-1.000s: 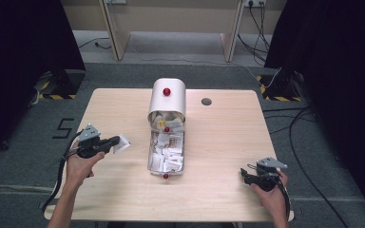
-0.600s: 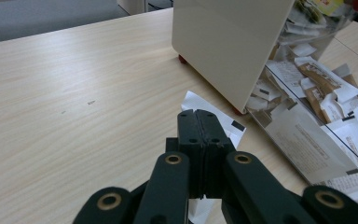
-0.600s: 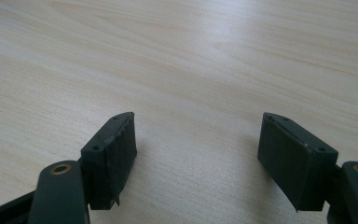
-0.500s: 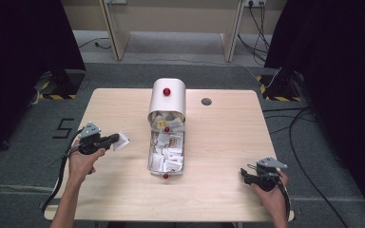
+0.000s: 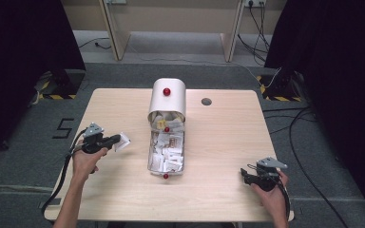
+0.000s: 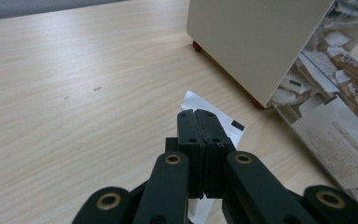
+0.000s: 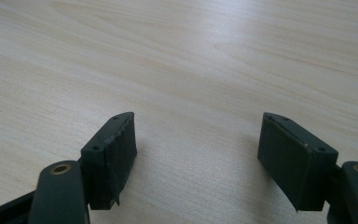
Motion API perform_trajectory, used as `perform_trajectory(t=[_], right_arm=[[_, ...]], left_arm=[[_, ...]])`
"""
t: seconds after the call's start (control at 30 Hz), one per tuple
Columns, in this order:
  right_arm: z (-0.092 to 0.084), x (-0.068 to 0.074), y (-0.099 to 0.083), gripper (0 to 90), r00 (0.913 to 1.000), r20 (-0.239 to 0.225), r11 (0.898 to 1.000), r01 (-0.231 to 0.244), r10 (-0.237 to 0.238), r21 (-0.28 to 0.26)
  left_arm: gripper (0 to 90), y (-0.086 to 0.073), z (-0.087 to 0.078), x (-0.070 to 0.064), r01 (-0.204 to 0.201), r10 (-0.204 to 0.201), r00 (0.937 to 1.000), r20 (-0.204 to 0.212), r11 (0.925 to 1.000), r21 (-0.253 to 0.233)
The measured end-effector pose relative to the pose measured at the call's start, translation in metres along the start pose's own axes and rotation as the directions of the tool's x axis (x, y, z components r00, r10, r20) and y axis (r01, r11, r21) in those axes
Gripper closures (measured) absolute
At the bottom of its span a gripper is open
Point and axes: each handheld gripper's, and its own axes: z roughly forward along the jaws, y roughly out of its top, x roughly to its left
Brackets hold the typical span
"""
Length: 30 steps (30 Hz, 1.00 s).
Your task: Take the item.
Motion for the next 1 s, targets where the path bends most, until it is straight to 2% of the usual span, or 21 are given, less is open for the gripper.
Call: perform_trajectory(t=[0.43, 1.0], right_arm=[[0.0, 0.0, 0.0, 28.6, 1.0, 0.0, 1.0, 0.0, 0.0, 0.0], [0.0, 0.0, 0.0, 28.6, 1.0, 0.0, 1.0, 0.0, 0.0, 0.0]], left_arm=[[88.4, -0.005, 0.012, -0.001, 0.0, 0.0, 1.0, 0.004, 0.9994, 0.034], [88.3, -0.006, 0.023, 0.004, 0.012, -0.012, 0.9999, 0.005, 0.9987, 0.049]])
